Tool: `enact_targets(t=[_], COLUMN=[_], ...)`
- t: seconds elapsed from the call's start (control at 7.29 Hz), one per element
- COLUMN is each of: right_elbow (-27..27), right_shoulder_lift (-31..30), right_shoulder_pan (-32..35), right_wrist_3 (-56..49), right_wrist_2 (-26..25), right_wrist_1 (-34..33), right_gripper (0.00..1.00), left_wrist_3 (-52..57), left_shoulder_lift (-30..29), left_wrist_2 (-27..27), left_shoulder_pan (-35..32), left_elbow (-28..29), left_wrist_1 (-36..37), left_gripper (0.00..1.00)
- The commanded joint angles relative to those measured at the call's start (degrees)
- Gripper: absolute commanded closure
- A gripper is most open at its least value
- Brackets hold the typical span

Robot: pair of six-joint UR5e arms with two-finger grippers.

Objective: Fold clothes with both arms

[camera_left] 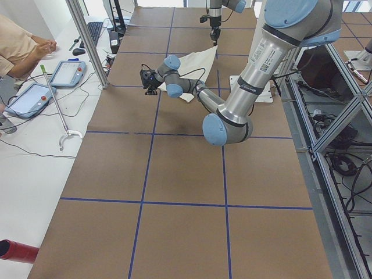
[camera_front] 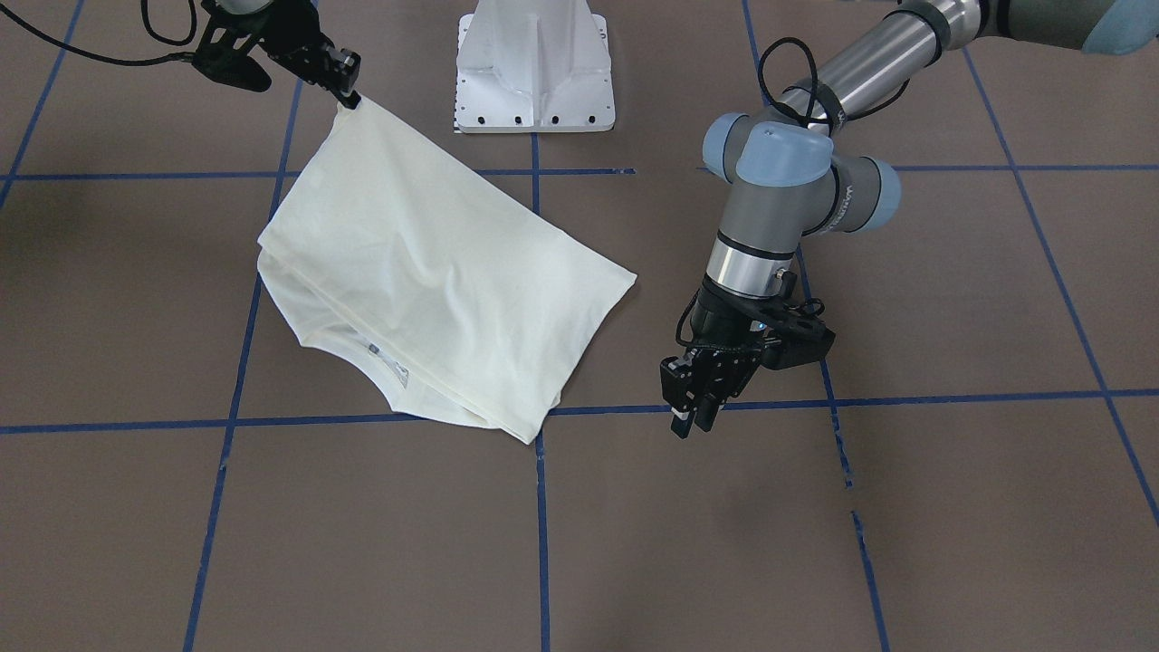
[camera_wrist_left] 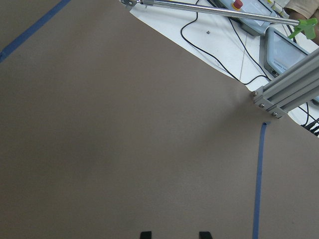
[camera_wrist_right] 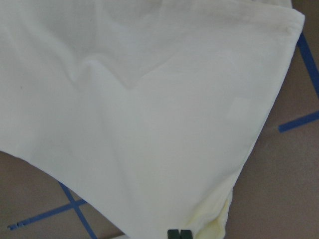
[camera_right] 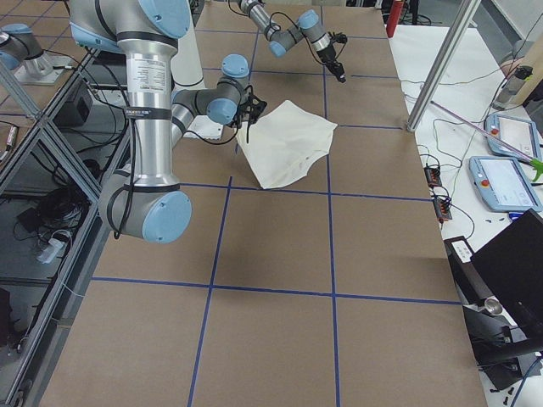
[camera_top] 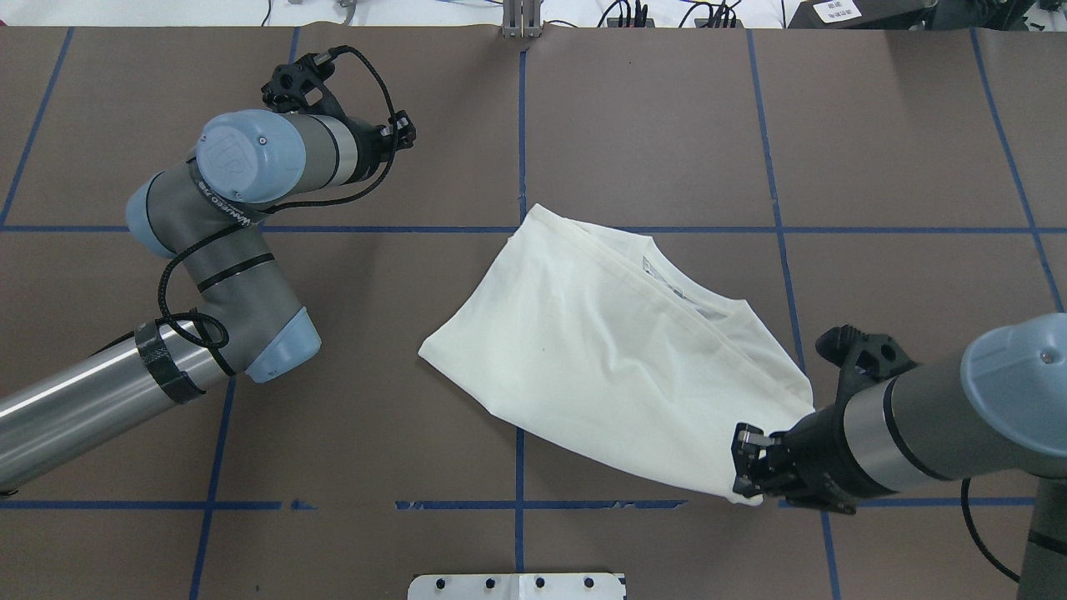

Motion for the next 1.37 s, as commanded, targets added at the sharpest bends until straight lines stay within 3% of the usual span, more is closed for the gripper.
enact_targets(t=[0.0, 0.14, 0.27, 0.41, 0.69, 0.82, 1.23], right_elbow=[-0.1, -1.2, -1.6, -1.2, -1.7, -2.8, -4.4], right_shoulder_lift=[-0.3, -0.3, -0.1, 0.5, 2.5, 3.5, 3.6], right_shoulder_pan=[-8.7, -10.7, -9.2, -2.9, 8.2, 9.8, 9.6], right_wrist_3=[0.2, 0.2, 0.2, 0.0, -0.4, -0.6, -0.6], right_wrist_2=[0.1, -5.7, -8.6, -8.8, -8.5, -8.6, -8.8], right_wrist_1=[0.0, -0.1, -0.1, -0.1, 0.0, 0.0, 0.1], right_gripper=[0.01, 0.00, 0.00, 0.00, 0.00, 0.00, 0.00], left_wrist_3=[-0.6, -4.2, -10.2, -13.6, -17.7, -18.2, -18.0], left_shoulder_lift=[0.7, 2.1, 4.7, 8.9, 8.2, 7.6, 6.5], left_wrist_2=[-6.5, -12.9, -15.3, -15.0, -13.9, -10.0, -9.0], left_shoulder_pan=[0.6, 0.7, 2.5, 7.4, 12.2, 14.5, 16.0], left_elbow=[-6.1, -9.3, -13.8, -17.1, -18.8, -18.5, -15.0], left_wrist_1=[0.6, 0.8, 0.9, 1.7, 14.0, 17.1, 17.9], left_gripper=[0.56, 0.54, 0.53, 0.47, 0.38, 0.38, 0.38])
